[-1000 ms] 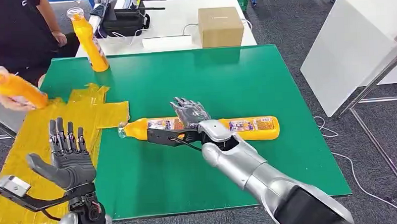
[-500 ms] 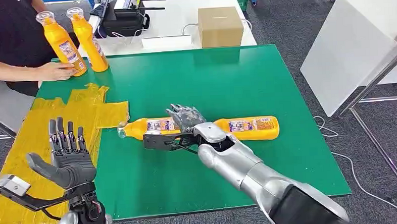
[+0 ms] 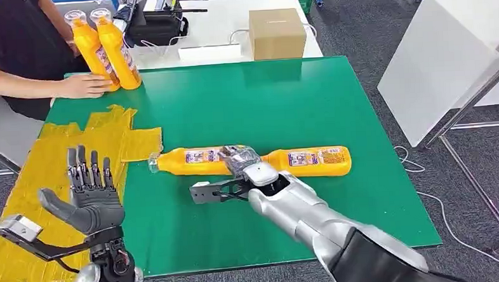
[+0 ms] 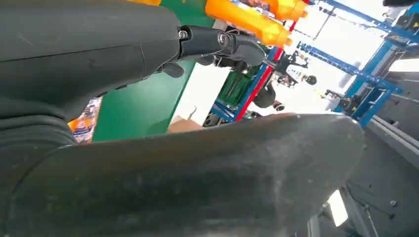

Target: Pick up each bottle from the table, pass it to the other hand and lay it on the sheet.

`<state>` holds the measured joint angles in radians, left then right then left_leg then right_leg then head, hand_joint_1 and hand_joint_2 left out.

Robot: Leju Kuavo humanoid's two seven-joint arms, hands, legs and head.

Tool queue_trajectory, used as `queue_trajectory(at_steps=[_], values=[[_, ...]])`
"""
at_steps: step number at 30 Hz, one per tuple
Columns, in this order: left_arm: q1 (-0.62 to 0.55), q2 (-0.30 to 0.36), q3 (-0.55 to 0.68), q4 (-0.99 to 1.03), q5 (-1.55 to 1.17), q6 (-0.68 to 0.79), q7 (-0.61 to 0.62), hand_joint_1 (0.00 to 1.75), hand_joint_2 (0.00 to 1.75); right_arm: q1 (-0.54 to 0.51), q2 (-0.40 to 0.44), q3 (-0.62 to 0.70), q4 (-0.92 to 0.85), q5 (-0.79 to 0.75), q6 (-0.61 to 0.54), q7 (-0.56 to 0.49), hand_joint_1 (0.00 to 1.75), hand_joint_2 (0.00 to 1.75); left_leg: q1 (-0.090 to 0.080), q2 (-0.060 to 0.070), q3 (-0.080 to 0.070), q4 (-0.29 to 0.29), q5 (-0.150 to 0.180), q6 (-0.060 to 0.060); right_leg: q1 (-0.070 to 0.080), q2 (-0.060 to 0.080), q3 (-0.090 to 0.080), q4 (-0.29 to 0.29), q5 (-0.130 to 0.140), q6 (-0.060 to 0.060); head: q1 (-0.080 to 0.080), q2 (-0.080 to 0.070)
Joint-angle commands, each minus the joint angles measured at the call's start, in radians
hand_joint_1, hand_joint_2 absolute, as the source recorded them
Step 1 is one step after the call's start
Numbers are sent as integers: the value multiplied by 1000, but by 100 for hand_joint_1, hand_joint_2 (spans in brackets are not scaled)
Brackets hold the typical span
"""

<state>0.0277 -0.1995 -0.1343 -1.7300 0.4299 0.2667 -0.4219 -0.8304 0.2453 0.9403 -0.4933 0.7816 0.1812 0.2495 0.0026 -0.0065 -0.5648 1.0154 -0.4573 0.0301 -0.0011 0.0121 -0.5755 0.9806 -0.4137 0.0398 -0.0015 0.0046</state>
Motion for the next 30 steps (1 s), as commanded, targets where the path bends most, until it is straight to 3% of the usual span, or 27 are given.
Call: queue_trajectory(at_steps=[1,19,22,23,25,28,30], values=[[-31,6,-4,69,14,-6,7,0,0,-67,26,54,143,34,1,21,0,175,0,-1,1,-1,0,-1,0,-2,1,0,-1,0,0,0],[-21,3,2,66,18,-11,7,0,0,-73,22,43,146,68,-37,38,0,175,0,-1,1,0,0,-1,0,-2,1,0,0,0,0,0],[-3,0,13,46,17,-4,-2,0,0,-70,15,-3,72,65,-208,10,0,175,0,-1,1,0,0,-1,0,-2,1,0,0,0,0,0],[9,-1,21,34,16,0,-5,0,0,-67,6,-24,18,59,-266,-4,0,175,0,0,1,0,0,-1,0,-1,1,0,0,0,0,0],[47,-6,52,-6,15,13,-24,0,0,-27,-68,-53,-252,46,-328,-32,0,175,0,1,-1,1,0,-1,0,1,-1,1,0,0,0,0],[110,-14,101,-65,26,14,-51,0,0,95,-259,-96,-769,-48,-276,-34,0,175,1,4,0,1,-2,-1,1,1,0,1,-1,0,0,0],[151,-23,138,-99,35,15,-75,0,0,182,-396,-137,-1021,-136,-274,-78,0,175,2,-1,0,0,-1,-1,2,-4,1,-1,-1,0,0,0]])
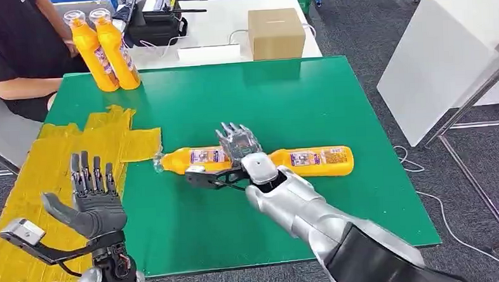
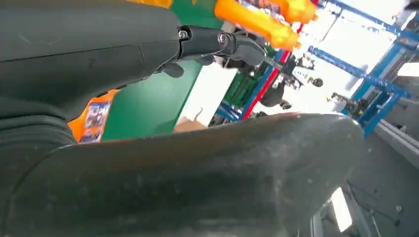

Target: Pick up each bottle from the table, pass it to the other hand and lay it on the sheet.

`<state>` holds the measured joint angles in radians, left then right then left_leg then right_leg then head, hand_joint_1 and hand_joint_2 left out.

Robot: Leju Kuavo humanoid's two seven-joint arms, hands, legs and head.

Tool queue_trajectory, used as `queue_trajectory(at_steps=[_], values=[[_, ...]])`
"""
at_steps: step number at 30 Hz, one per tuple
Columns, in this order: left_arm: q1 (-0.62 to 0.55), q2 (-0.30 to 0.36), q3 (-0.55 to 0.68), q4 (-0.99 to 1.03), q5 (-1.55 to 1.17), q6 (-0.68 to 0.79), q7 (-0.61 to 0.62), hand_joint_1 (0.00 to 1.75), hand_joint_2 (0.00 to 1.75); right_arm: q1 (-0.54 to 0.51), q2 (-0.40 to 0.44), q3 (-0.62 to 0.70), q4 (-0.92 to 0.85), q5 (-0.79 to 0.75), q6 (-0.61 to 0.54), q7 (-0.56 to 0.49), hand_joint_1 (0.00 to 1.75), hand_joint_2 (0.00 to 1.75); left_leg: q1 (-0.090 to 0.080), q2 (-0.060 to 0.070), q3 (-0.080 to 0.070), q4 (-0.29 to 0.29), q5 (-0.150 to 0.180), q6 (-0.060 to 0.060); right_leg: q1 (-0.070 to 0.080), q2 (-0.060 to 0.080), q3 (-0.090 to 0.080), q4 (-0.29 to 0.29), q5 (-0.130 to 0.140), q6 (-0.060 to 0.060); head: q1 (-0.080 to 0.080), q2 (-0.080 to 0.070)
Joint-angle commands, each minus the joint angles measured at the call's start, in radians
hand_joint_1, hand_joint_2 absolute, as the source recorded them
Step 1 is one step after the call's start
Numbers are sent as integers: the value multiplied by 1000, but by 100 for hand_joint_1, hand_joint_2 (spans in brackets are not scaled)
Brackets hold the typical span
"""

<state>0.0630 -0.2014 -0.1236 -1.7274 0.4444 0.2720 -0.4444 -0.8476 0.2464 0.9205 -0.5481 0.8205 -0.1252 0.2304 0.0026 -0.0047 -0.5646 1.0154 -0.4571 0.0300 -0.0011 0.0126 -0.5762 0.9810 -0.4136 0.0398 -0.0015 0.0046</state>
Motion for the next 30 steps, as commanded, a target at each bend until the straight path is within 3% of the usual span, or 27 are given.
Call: queue_trajectory(at_steps=[1,3,5,7,10,14,18,22,28,30], values=[[128,-24,139,-111,24,9,-59,0,0,236,-456,-135,-1045,-205,34,-81,0,175,1,-6,0,0,-1,0,1,-7,3,-2,-3,0,-1,0],[139,-29,151,-117,27,-4,-62,0,0,269,-498,-159,-1096,-220,43,-92,0,175,1,-14,0,0,-1,0,1,-14,5,-3,-4,1,0,0],[133,-31,148,-113,24,-4,-61,0,0,270,-487,-159,-1073,-219,40,-102,0,175,0,-12,-3,0,-1,0,1,-11,2,-3,-2,0,0,0],[138,-36,152,-116,21,3,-66,0,0,307,-531,-178,-1109,-215,11,-118,0,175,-1,-11,-4,0,-1,0,0,-10,1,-2,-2,0,1,0],[163,-44,165,-139,16,6,-73,0,0,442,-642,-271,-1222,-217,-22,-130,0,175,-1,-12,-3,-1,0,0,0,-13,1,-4,-2,0,0,0],[182,-59,184,-157,9,0,-69,0,0,580,-702,-384,-1296,-212,-8,-156,0,175,-1,-18,-1,-1,-1,0,0,-18,5,-6,-3,0,0,0],[200,-75,203,-158,3,-26,-66,0,0,679,-761,-452,-1318,-218,47,-140,0,175,-1,-13,-2,-1,-1,0,0,-13,3,-4,-2,0,0,0],[191,-73,211,-144,14,-41,-53,0,0,616,-911,-443,-1209,-298,230,-73,0,175,-2,-14,-2,0,-2,0,-1,-14,3,-3,-3,0,-1,0],[183,-72,205,-124,21,-42,-34,0,0,476,-963,-421,-1030,-314,339,-22,0,175,-2,-6,-4,0,-1,1,-2,-6,0,-4,1,1,-1,0],[175,-68,198,-120,25,-53,-33,0,0,413,-941,-391,-966,-305,364,-17,0,175,-3,-7,-2,-1,0,1,-2,-7,1,-4,1,1,0,0]])
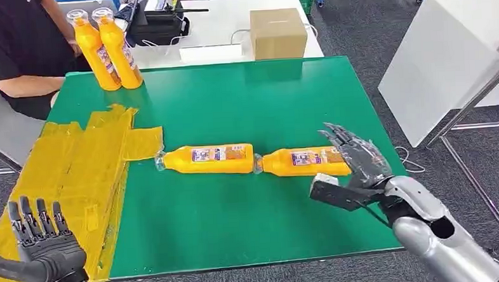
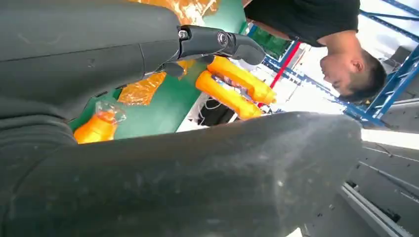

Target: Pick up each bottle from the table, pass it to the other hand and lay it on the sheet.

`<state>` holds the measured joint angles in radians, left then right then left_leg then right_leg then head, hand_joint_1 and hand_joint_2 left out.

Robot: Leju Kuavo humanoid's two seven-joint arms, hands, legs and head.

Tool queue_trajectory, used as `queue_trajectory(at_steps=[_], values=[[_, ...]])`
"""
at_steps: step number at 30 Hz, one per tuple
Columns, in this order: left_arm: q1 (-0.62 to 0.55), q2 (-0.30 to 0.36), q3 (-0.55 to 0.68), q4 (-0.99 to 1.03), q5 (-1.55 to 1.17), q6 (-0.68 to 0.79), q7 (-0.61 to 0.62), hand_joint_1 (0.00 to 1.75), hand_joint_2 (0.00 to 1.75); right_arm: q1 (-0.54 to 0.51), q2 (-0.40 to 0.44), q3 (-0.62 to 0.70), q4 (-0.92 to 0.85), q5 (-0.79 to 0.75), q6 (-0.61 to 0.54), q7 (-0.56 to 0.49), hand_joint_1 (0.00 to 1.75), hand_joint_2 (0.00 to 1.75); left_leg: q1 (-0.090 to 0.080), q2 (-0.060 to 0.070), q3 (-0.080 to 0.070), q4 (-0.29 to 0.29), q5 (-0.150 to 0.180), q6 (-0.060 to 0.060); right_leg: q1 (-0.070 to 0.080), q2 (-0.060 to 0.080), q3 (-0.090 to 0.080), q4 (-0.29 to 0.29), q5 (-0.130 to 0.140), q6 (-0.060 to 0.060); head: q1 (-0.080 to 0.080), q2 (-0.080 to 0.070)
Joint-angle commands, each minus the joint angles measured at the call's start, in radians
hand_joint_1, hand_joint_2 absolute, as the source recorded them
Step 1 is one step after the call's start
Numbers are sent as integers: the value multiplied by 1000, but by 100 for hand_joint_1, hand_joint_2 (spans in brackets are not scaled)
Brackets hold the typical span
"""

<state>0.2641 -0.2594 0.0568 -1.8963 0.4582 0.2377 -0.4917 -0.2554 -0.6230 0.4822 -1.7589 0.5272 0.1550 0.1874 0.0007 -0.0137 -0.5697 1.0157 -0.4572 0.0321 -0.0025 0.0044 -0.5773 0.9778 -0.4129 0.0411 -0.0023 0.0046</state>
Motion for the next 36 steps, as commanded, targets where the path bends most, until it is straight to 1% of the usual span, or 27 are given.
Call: queue_trajectory(at_steps=[1,3,4,5,7,8,9,10,11,12,14,15,17,18,19,22,25,26,27,33,36], values=[[-29,-10,14,54,11,-18,23,0,0,-204,-60,59,281,-2,94,42,0,175,-1,4,4,-1,0,-2,-1,2,2,-1,0,-1,0,0],[-38,-2,-1,58,12,-16,27,0,0,-273,-15,99,365,11,98,50,0,175,0,6,3,-2,1,-1,0,5,2,-1,2,0,0,0],[-42,0,-5,58,12,-14,27,0,0,-296,3,112,395,14,98,49,0,175,0,6,3,-2,0,0,0,5,2,-1,1,0,1,0],[-43,0,-8,64,13,-12,35,0,0,-307,15,119,432,26,92,63,0,175,0,8,5,-3,0,-1,0,7,3,-2,2,0,0,0],[-55,10,-27,69,14,-13,40,0,0,-363,77,149,525,46,88,56,0,175,0,7,4,-2,1,0,0,4,3,-2,2,0,0,0],[-59,13,-32,71,13,-6,40,0,0,-383,94,165,553,51,84,56,0,175,0,8,5,-3,1,-1,0,5,3,-2,2,0,0,0],[-59,14,-34,79,16,-8,40,0,0,-387,99,171,568,55,80,54,0,175,0,9,5,-2,1,-1,1,6,3,-2,2,0,0,0],[-59,16,-37,86,18,-13,39,0,0,-395,116,179,590,59,79,54,0,175,0,10,6,-3,1,-1,0,7,3,-2,2,0,0,0],[-65,16,-38,92,20,-13,38,0,0,-409,134,189,615,60,82,53,0,175,0,8,5,-3,1,-1,0,5,3,-1,2,0,0,0],[-68,19,-41,92,21,-15,38,0,0,-416,151,199,629,61,84,49,0,175,0,9,6,-3,1,-1,1,6,4,-2,2,0,0,0],[-77,24,-47,94,22,-10,40,0,0,-435,190,230,672,69,87,48,0,175,0,7,4,-2,1,-1,1,5,3,-1,2,0,0,0],[-80,26,-50,95,23,-9,41,0,0,-439,202,240,684,69,86,49,0,175,1,9,5,-3,1,-1,1,7,3,-1,2,0,0,0],[-82,26,-50,95,23,-9,41,0,0,-437,207,242,685,69,85,49,0,175,0,7,4,-2,1,0,1,5,2,0,1,0,0,0],[-82,25,-50,102,24,-7,44,0,0,-435,204,245,691,69,83,46,0,175,1,8,5,-2,1,-1,1,6,3,-1,2,0,0,0],[-83,29,-53,101,26,-7,45,0,0,-440,207,256,703,68,89,41,0,175,0,6,3,-2,1,0,0,4,2,0,1,0,0,0],[-92,36,-56,115,37,-2,45,0,0,-452,223,297,740,56,109,30,0,175,0,7,5,-3,1,-1,0,4,4,-1,1,0,0,0],[-92,36,-56,115,37,-2,45,0,0,-452,223,297,740,56,109,30,0,175,0,4,3,-1,2,0,0,3,2,0,1,0,0,0],[-92,36,-56,115,37,-2,45,0,0,-452,223,297,740,56,109,30,0,175,0,6,5,-3,1,-1,0,4,4,-1,1,0,0,0],[-92,36,-56,115,37,-2,45,0,0,-452,223,297,740,56,109,30,0,175,0,4,2,-1,2,0,0,3,1,0,1,0,0,0],[-103,47,-60,132,55,2,41,0,0,-478,228,369,810,26,150,21,0,175,0,4,3,-2,2,-1,0,3,2,0,1,0,0,0],[-107,49,-63,137,59,3,41,0,0,-481,234,400,859,54,149,38,0,175,0,4,4,-3,2,-1,0,2,3,0,1,0,0,0]])
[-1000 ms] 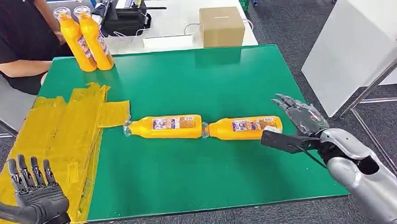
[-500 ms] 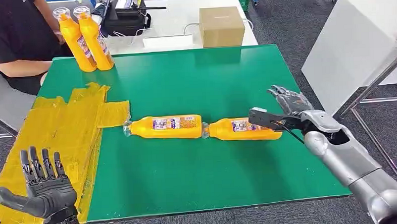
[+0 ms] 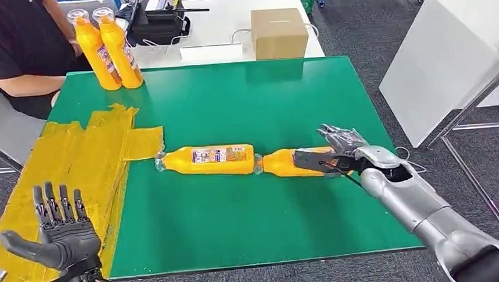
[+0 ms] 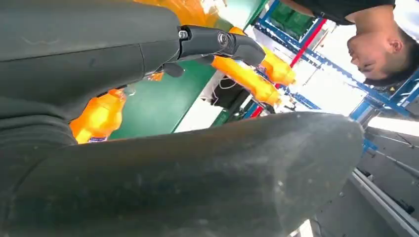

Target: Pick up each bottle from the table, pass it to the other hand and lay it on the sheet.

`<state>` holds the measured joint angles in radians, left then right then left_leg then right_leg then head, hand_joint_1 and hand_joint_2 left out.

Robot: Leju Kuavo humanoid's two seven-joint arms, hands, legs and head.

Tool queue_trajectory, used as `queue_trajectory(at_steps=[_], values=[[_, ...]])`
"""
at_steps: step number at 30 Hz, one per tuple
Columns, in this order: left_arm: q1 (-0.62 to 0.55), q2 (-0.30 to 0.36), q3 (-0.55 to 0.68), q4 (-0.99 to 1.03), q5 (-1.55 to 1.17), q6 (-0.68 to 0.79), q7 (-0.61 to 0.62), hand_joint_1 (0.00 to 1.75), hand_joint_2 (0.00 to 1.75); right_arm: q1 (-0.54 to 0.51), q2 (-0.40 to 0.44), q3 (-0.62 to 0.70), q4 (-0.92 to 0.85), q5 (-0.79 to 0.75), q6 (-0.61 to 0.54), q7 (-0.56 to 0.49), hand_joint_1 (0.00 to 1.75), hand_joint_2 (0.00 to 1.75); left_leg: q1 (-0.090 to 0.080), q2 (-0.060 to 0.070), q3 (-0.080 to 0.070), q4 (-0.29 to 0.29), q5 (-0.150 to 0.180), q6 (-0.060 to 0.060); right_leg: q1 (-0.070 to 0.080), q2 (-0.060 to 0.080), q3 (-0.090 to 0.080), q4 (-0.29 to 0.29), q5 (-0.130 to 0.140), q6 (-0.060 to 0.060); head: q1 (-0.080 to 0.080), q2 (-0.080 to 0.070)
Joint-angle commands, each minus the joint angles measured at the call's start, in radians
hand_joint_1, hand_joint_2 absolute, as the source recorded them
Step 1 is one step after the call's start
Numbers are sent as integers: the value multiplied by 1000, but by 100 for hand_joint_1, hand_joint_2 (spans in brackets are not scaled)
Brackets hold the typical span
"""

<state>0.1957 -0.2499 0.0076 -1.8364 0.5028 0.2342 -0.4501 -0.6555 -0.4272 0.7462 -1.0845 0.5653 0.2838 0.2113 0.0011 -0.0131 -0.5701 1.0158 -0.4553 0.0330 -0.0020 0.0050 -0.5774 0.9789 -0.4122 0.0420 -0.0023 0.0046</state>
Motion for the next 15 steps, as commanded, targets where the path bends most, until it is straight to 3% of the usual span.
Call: queue_trajectory(at_steps=[1,10,15], values=[[-40,40,-17,77,14,8,1,0,0,-78,48,138,211,34,10,24,0,175,-1,5,7,-4,-1,-3,0,2,5,-2,0,-2,0,0],[-60,46,-50,91,11,24,16,0,0,-35,131,103,440,205,-85,64,0,175,0,1,6,-4,0,-2,0,0,6,-3,0,-1,0,0],[-71,55,-65,103,14,20,24,0,0,-20,144,81,494,241,-54,71,0,175,0,1,4,-2,0,-1,0,0,3,-2,0,-1,0,0]])
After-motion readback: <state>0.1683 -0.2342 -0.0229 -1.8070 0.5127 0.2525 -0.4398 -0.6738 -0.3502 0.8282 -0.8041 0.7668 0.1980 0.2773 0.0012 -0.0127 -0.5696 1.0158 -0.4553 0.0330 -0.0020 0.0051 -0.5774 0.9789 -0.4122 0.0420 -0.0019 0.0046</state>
